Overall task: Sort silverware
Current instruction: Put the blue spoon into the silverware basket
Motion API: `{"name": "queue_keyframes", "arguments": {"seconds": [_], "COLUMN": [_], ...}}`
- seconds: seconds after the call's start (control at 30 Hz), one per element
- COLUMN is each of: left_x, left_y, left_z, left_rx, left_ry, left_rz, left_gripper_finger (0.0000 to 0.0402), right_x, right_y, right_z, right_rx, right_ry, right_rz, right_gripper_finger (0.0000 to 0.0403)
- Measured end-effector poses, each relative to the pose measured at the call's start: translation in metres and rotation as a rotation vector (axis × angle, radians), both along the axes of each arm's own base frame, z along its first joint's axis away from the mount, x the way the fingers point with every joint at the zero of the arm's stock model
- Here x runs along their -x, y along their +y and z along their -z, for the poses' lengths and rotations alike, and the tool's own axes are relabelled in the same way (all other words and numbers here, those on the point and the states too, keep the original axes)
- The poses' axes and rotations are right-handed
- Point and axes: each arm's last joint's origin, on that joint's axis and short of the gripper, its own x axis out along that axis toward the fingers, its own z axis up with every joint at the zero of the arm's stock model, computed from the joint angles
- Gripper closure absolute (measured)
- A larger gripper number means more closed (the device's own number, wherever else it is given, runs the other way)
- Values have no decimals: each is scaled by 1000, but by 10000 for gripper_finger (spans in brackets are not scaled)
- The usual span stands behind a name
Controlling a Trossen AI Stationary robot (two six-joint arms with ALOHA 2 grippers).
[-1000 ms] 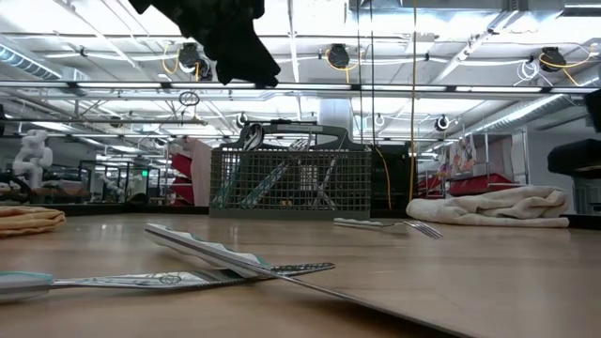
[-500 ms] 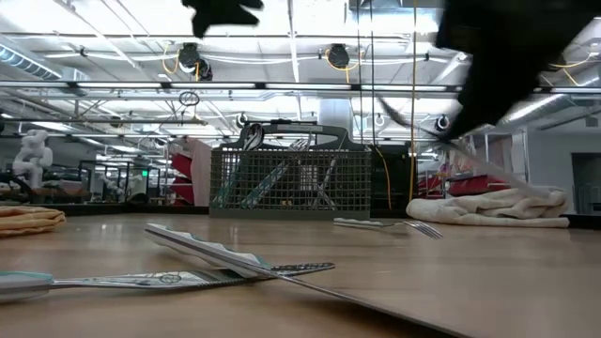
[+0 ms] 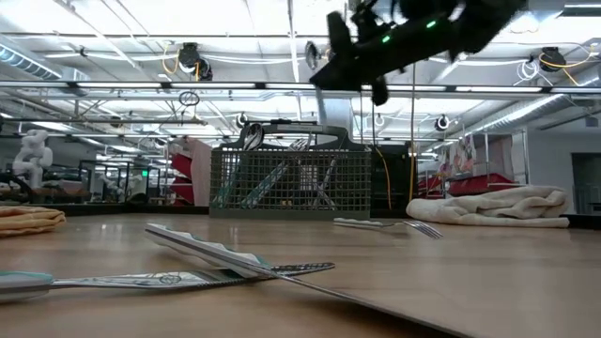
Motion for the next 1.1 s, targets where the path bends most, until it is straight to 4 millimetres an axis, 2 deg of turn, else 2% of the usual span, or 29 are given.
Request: {"name": "queue_keyframes", "arguments": {"seconds": [0.1,0.23,0.37,0.47,0.6,0.73,0.9,1.1], "left_x": [5,9,11,12,15,20,27,33], "left_y": [0,1,1,1,1,1,1,1], "left_z": [-2,-3,-3,-4,-5,-7,-9,-6], "left_rx": [-24,-46,-48,-55,-57,-78,-95,-96], "left_ry": [-6,-8,-7,-7,-19,-28,-40,-7], "left_rz": [-15,-28,-42,-42,-43,-44,-47,-55], "left_gripper_finger": [235,235,235,235,235,235,235,235], "right_x": [-21,-62,-104,-128,-151,-165,-169,-164], "right_y": [-25,-48,-69,-82,-97,-113,-123,-138], "right_z": [-9,-27,-35,-34,-21,-3,17,17], "right_rx": [22,107,166,200,233,204,188,207], "right_ry": [5,17,-13,-45,-112,-117,-97,-87], "right_rz": [-40,-98,-141,-179,-169,-147,-127,-95], "right_gripper_finger": [403,403,403,403,403,403,403,403]}}
